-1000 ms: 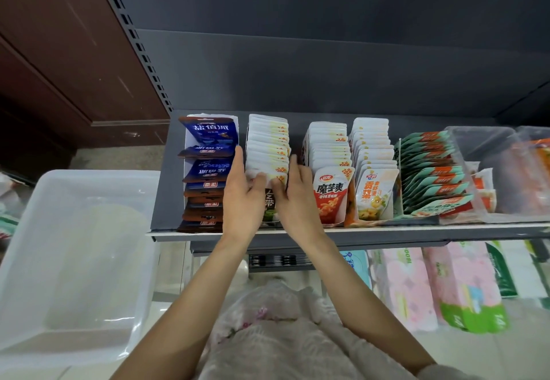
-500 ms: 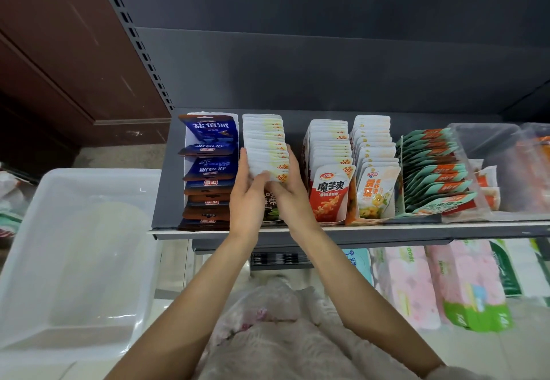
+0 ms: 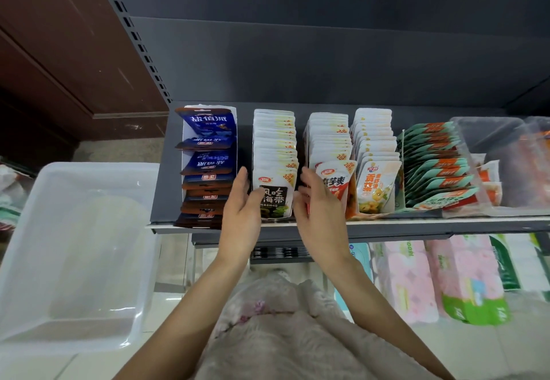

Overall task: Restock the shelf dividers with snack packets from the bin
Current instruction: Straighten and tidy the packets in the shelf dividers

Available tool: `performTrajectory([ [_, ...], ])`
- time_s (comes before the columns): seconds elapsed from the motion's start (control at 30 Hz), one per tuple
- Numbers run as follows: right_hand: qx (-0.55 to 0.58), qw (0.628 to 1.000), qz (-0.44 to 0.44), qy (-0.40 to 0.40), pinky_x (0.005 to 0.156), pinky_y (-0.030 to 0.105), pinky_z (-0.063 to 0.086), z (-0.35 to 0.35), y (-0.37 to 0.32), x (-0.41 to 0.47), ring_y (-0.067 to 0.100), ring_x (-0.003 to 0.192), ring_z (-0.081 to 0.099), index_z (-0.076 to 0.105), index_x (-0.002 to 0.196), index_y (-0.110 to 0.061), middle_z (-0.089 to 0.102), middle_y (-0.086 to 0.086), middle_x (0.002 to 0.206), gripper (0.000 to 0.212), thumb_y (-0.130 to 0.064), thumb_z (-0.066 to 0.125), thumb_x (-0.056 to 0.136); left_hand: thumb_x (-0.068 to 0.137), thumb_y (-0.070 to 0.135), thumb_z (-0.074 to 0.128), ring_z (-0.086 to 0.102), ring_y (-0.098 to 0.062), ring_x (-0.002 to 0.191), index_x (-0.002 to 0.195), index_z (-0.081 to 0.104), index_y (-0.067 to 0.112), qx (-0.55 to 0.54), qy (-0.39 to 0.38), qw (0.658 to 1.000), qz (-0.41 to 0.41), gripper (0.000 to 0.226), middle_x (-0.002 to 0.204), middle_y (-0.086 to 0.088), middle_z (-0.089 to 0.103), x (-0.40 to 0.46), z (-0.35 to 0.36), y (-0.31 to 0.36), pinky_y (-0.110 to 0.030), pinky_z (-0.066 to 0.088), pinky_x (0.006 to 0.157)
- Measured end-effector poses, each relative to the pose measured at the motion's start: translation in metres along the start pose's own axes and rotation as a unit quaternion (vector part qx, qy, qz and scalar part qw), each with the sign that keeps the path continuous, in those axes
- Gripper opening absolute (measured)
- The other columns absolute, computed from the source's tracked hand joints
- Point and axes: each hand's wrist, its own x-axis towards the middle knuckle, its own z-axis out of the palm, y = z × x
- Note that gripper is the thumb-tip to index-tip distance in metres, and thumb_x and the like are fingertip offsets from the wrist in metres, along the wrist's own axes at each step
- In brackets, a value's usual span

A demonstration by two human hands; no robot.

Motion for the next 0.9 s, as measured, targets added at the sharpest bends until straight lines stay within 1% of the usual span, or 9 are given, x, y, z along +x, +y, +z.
performTrajectory([
  [0.17, 0.016, 1.0, -0.009, 0.013, 0.079, 0.024, 0.054, 0.001, -0.007, 0.005, 0.013, 0.094, 0.066, 0.051, 0.131, -0.012, 0.068, 0.002, 0.111, 0.036, -0.018, 0.051, 0.096, 0.096, 0.009, 0.043, 0.049, 0.015, 0.112, 0.135, 0.047, 0.033, 0.051, -0.024, 0.998, 0.016, 0.045, 0.123, 0.025, 0.058, -0.008, 0.004, 0.006, -0.004, 0.038, 0.088],
  [0.3, -0.011, 1.0, -0.014, 0.014, 0.082, 0.02, 0.048, -0.002, -0.006, 0.01, 0.012, 0.097, 0.064, 0.046, 0.135, -0.016, 0.064, -0.002, 0.12, 0.039, -0.021, 0.05, 0.096, 0.096, 0.014, 0.048, 0.041, 0.002, 0.125, 0.15, 0.025, 0.027, 0.066, -0.012, 0.998, 0.004, 0.06, 0.14, 0.018, 0.046, -0.004, 0.006, 0.011, -0.02, 0.032, 0.101],
  [0.43, -0.005, 1.0, -0.019, 0.006, 0.081, 0.024, 0.048, -0.008, -0.008, 0.011, 0.016, 0.103, 0.06, 0.038, 0.141, -0.016, 0.055, 0.003, 0.129, 0.048, -0.017, 0.051, 0.095, 0.096, 0.014, 0.049, 0.036, 0.005, 0.122, 0.15, 0.019, 0.029, 0.054, -0.013, 0.998, 0.02, 0.063, 0.137, 0.019, 0.041, -0.003, 0.011, 0.02, -0.01, 0.03, 0.092],
  [0.5, 0.01, 1.0, -0.009, -0.01, 0.085, 0.026, 0.05, -0.009, -0.008, 0.012, 0.016, 0.102, 0.061, 0.037, 0.142, -0.014, 0.059, 0.003, 0.125, 0.048, -0.016, 0.051, 0.095, 0.097, 0.014, 0.048, 0.037, 0.006, 0.119, 0.149, 0.022, 0.028, 0.048, -0.014, 0.999, 0.013, 0.061, 0.131, 0.02, 0.043, 0.001, 0.012, 0.021, -0.01, 0.03, 0.091],
  [0.63, 0.019, 0.998, 0.029, -0.046, 0.082, 0.014, 0.043, -0.005, -0.002, 0.007, 0.01, 0.095, 0.064, 0.047, 0.134, -0.014, 0.067, -0.002, 0.112, 0.039, -0.018, 0.051, 0.096, 0.095, 0.016, 0.048, 0.048, -0.003, 0.122, 0.135, 0.046, 0.026, 0.089, -0.021, 0.996, 0.025, 0.041, 0.128, 0.014, 0.056, -0.002, 0.011, 0.011, -0.025, 0.037, 0.102],
  [0.7, 0.042, 0.998, 0.022, -0.048, 0.079, 0.015, 0.047, -0.002, 0.002, 0.002, 0.01, 0.095, 0.064, 0.052, 0.128, -0.012, 0.068, 0.0, 0.111, 0.033, -0.016, 0.051, 0.096, 0.094, 0.011, 0.05, 0.051, -0.002, 0.117, 0.124, 0.052, 0.028, 0.101, -0.025, 0.994, 0.042, 0.034, 0.121, 0.013, 0.059, -0.011, 0.008, 0.004, -0.024, 0.039, 0.1],
  [0.77, 0.06, 0.997, 0.015, -0.045, 0.076, 0.009, 0.045, 0.0, 0.007, -0.001, 0.009, 0.094, 0.063, 0.055, 0.125, -0.012, 0.068, 0.001, 0.11, 0.03, -0.011, 0.051, 0.095, 0.092, 0.009, 0.053, 0.05, -0.005, 0.117, 0.121, 0.051, 0.029, 0.125, -0.01, 0.991, 0.055, 0.035, 0.122, 0.01, 0.056, -0.017, 0.003, -0.002, -0.023, 0.041, 0.098],
  [0.83, 0.053, 0.998, 0.006, -0.043, 0.073, 0.001, 0.039, -0.003, 0.012, 0.001, 0.008, 0.089, 0.063, 0.058, 0.12, -0.012, 0.069, 0.001, 0.105, 0.028, -0.005, 0.05, 0.094, 0.09, 0.007, 0.057, 0.052, -0.008, 0.111, 0.122, 0.052, 0.02, 0.207, 0.017, 0.973, 0.105, 0.035, 0.121, 0.004, 0.054, -0.019, -0.005, -0.005, -0.02, 0.044, 0.092],
  [0.9, 0.046, 0.997, -0.01, -0.063, 0.073, 0.006, 0.041, -0.008, 0.016, 0.008, 0.008, 0.089, 0.064, 0.061, 0.116, -0.013, 0.07, 0.0, 0.102, 0.025, -0.005, 0.05, 0.094, 0.087, 0.002, 0.061, 0.058, -0.012, 0.094, 0.112, 0.056, 0.014, 0.338, 0.032, 0.916, 0.215, 0.027, 0.108, 0.0, 0.058, -0.017, -0.01, -0.004, -0.022, 0.05, 0.075],
])
